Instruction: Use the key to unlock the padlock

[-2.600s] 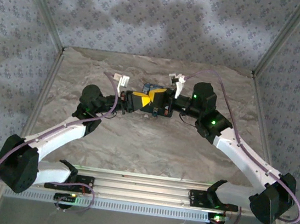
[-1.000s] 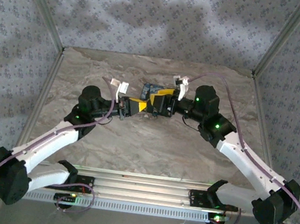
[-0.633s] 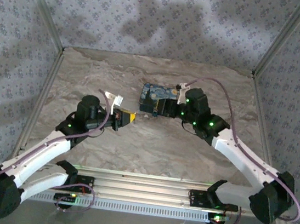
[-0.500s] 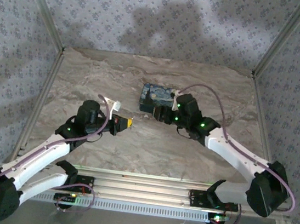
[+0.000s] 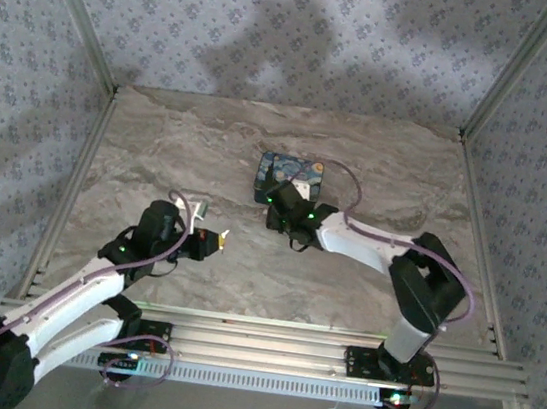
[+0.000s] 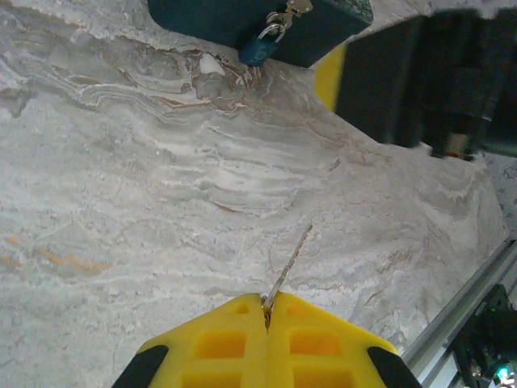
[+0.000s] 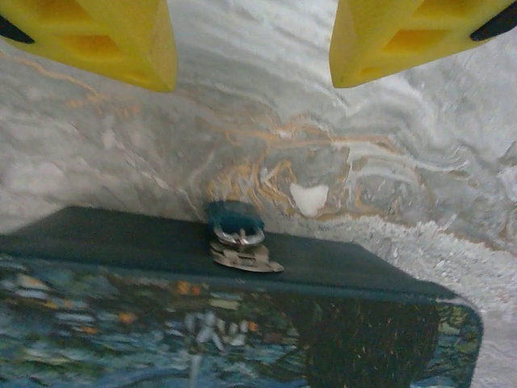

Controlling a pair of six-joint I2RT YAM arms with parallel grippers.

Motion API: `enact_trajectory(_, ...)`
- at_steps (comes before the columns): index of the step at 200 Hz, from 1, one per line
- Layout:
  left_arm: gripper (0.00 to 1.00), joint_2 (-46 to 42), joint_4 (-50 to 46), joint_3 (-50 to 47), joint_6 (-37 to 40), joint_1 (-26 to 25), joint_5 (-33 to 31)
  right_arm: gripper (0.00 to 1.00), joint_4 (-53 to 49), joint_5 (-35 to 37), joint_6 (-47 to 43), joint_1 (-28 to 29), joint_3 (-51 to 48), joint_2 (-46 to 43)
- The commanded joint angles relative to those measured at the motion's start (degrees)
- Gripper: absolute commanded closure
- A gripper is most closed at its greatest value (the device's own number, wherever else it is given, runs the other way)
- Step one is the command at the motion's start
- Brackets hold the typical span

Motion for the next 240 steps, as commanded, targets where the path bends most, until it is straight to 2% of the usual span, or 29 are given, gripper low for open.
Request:
enact_trajectory(1,1.0,-3.36,-3.44,-0.27,-2.04,0.56,-0.72,0.47,-1.13,6.59,1.56,0.57,5.45,5.37)
enact_trajectory(66,1.0,-9.88,-12.26,-0.89,-2.88,0.93,-1.16,0.47,-0.73,9.91,7.02,0.62,10.1,14.51)
enact_trajectory(135,1.0,-10.12,-10.74,-2.09,-3.86,1.03,-1.24,0.47,-0.76,12.07,7.53,-0.21,9.89,15.7)
enact_trajectory(195,1.0,-4.76,-9.78,0.71,-1.97,1.09,-0.45,0.52,1.73,10.68,5.89,-2.01,11.27,17.53)
enact_trajectory(240,1.0,-5.05,-11.72,2.11,-1.01,1.12,1.33,0.63,3.4,7.86,2.64,-2.74,11.44,18.17)
